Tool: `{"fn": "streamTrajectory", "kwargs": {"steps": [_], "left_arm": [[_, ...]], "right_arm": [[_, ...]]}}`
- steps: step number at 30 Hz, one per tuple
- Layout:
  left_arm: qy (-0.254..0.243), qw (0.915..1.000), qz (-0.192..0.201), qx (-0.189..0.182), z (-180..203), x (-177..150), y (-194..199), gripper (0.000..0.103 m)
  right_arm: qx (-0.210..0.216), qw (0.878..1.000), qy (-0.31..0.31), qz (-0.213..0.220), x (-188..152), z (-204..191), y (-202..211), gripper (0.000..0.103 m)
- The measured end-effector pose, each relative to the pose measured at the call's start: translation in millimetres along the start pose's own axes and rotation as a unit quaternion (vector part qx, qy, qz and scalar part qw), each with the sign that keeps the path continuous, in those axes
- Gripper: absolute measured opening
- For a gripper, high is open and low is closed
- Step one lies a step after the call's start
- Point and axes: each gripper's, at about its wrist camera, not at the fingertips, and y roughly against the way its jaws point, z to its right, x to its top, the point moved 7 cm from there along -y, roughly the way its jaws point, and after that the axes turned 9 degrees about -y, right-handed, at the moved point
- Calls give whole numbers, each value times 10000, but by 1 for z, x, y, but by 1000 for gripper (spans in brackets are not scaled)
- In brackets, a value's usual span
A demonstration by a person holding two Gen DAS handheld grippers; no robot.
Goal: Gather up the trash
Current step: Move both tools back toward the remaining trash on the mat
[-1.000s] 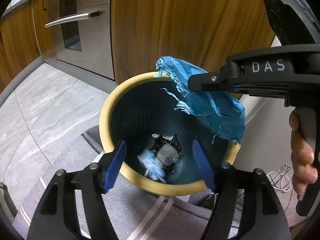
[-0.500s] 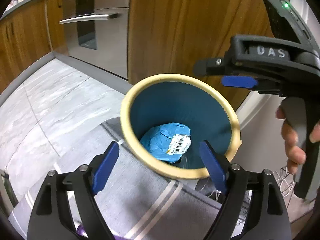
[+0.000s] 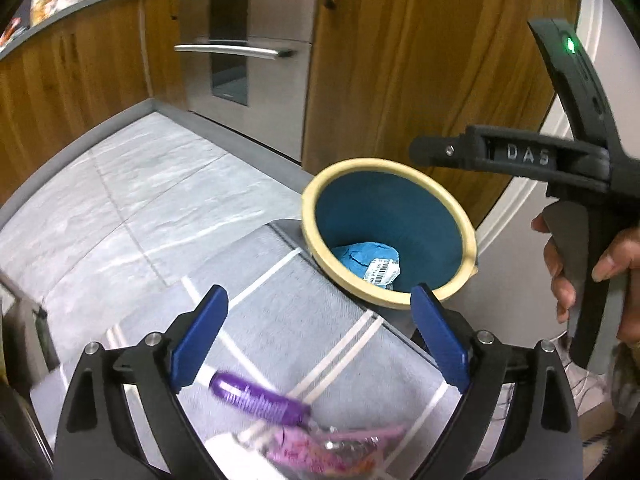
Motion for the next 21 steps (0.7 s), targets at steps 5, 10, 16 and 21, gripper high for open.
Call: {"fn": "streamTrajectory", "kwargs": {"steps": [5,10,16,21], "left_arm": [[237,9996,80,108,-7,-15,32,94],[389,9988,161,266,-20,-30,61,95],[582,9968,191,511,-46,-52,93,97],[810,9934,90,803,-76,-80,117,97]], "right_arm": [[43,9997,201,118,-7,-21,22,97],[84,9995,277,104,-21,-33,39,98],[223,9996,170,76,-37,-43,57,98],[326,9993,162,-48,-52,-55,60,98]]}}
